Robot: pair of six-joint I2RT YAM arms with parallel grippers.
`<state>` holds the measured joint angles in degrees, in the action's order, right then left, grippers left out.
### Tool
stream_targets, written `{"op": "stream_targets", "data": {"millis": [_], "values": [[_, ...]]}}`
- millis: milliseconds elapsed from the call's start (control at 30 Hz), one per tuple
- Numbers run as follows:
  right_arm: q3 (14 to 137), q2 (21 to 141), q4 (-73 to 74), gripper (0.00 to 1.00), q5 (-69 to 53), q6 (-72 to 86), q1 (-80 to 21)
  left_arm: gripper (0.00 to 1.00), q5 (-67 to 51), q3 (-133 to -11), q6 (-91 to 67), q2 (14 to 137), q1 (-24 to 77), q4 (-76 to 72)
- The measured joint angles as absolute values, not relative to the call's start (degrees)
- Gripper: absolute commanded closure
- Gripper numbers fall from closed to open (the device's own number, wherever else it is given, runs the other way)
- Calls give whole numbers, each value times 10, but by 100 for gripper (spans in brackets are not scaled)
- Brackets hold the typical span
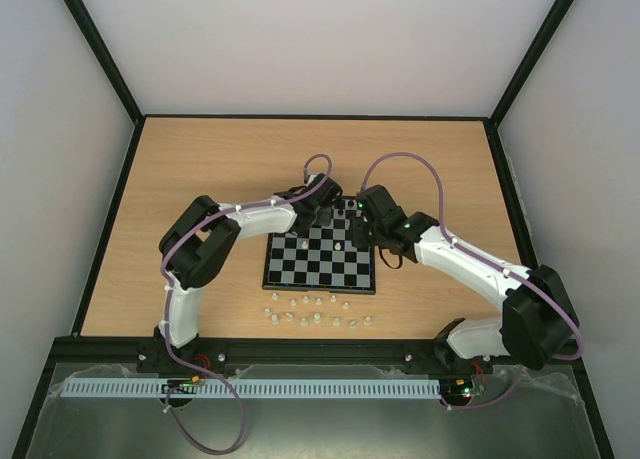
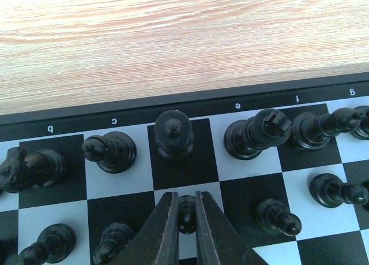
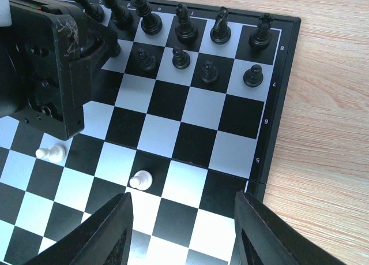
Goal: Set up the chess pieces on the board
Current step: Place the chess piece on the chessboard.
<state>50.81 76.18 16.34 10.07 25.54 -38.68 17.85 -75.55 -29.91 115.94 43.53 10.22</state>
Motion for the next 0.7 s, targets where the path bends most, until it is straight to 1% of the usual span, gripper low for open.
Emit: {"op": "stream_targets", "data": {"millis": [100,300,433,500,567,633,700], "values": [[508,762,163,51,98,255,-387,91,178,-756,-299,1160,434,102],[505,762,163,51,95,255,-387,89,178,-756,-300,1160,435,103],[505,762,163,51,94,255,-387,83,178,-756,-300,1157,439,111],[505,762,163,51,94,255,-387,82,178,-756,-300,1152,442,121],[505,762,163,50,94,255,-387,78,177,-756,-301,1146,446,128],[505,762,163,50,94,255,-387,71,177,-755,-303,1134,451,134],[505,762,163,50,94,255,-387,67,175,-748,-306,1116,455,135]]}}
